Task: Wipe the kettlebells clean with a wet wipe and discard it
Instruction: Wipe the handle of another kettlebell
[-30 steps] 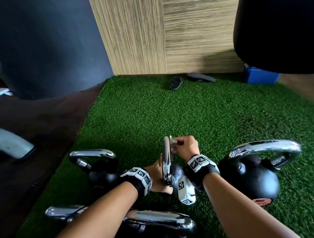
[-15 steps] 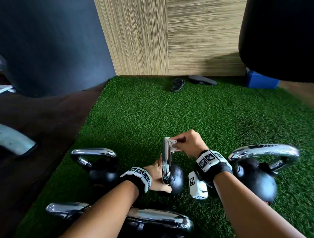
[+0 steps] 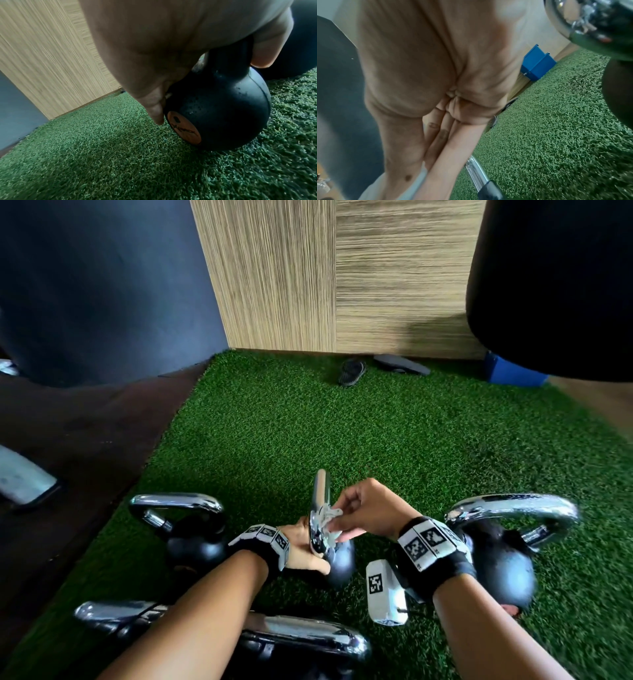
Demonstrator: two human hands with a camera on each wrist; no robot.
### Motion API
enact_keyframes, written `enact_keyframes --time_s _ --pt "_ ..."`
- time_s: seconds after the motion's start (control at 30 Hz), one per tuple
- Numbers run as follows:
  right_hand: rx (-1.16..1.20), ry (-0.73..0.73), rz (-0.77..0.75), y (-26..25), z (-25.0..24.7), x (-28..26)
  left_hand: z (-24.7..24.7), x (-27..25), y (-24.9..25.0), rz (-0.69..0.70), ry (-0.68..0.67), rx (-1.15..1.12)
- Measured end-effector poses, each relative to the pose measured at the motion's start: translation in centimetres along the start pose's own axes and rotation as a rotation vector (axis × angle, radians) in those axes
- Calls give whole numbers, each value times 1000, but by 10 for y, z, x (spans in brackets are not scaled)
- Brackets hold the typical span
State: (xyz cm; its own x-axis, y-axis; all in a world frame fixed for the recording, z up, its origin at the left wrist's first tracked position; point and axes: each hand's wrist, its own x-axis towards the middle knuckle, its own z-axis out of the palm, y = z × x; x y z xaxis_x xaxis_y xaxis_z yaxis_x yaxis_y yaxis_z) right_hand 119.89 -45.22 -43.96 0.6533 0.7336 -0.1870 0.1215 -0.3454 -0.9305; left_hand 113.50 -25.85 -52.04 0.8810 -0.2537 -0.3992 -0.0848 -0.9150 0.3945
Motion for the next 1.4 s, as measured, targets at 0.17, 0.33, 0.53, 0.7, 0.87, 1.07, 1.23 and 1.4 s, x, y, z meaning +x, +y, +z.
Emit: enact_keyframes --time_s 0.17,0.33,0.53,0.7,0.87,1.07,1.23,1.4 --pt "14 -22 12 3 0 -5 1 6 1 -62 -45 27" --pt "-147 -25 45 14 11 -8 -9 -4 20 -120 -121 -40" --pt "-314 18 25 27 21 -5 -8 -9 23 -102 -138 -90" --pt "-386 3 -18 26 17 1 -5 -11 30 -105 -118 41" --pt "-499 -135 44 22 19 10 0 -9 27 -81 -96 148" --pt "-377 -308 -15 17 14 10 5 -10 26 -142 -108 198" --pt "-294 -330 -3 22 14 10 6 -9 25 -128 -94 212" --pt "50 -345 28 36 17 6 11 -6 21 -119 -61 220"
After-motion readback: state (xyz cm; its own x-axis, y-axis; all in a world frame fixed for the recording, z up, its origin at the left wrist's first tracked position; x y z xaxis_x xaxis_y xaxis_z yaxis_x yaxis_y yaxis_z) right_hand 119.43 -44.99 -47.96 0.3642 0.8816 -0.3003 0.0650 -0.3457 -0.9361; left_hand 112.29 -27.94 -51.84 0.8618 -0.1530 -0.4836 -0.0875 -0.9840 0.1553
